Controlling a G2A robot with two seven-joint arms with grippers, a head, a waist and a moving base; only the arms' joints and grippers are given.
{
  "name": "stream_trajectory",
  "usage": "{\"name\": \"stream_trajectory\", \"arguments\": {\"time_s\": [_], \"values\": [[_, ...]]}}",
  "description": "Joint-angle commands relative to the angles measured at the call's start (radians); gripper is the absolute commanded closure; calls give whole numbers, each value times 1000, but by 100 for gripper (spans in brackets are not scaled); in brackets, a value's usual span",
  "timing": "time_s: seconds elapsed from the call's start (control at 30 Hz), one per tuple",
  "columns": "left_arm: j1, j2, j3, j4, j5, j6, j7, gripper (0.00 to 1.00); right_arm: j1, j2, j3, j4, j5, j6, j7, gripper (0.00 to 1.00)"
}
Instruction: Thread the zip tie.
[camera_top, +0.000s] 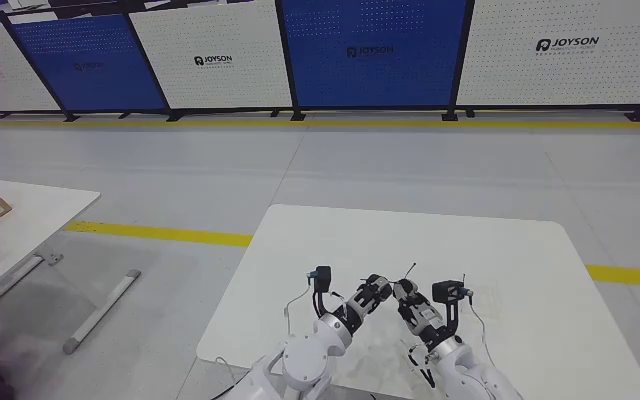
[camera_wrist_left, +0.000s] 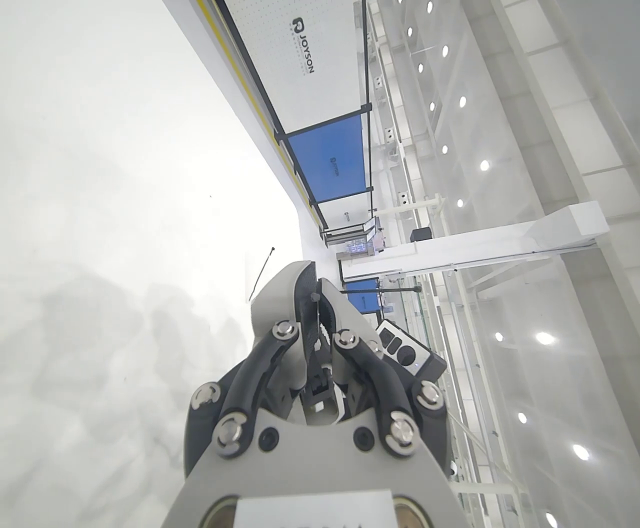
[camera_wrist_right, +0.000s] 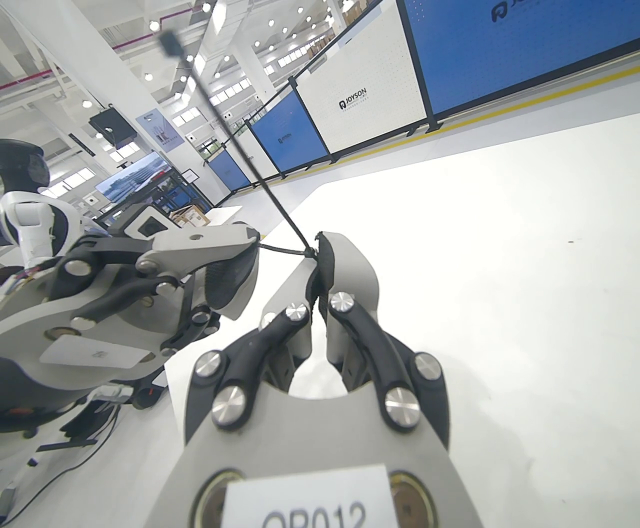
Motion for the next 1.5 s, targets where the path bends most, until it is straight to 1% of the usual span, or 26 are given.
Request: {"name": "stream_trajectory", "arguments": {"time_s": [0.0,0.23,0.47,0.73,1.07,1.47], "values": [[0,0,0,1,-2,0,2,100,1,0,-1,3,2,-1,2,100],[-4,-3,1,2,-19,-14,10,100,10,-1,-9,12,4,-6,7,100],[-1,-3,-3,3,-23,-33,10,100,13,-2,-13,19,6,-5,11,100],[9,-1,-7,-19,-18,-53,4,100,14,-1,-15,19,4,-3,17,100],[13,-1,-15,-30,-22,-64,12,100,10,0,-12,25,7,0,17,100],[26,1,-31,-57,-35,-85,11,100,32,-5,-29,56,14,6,23,100]]}}
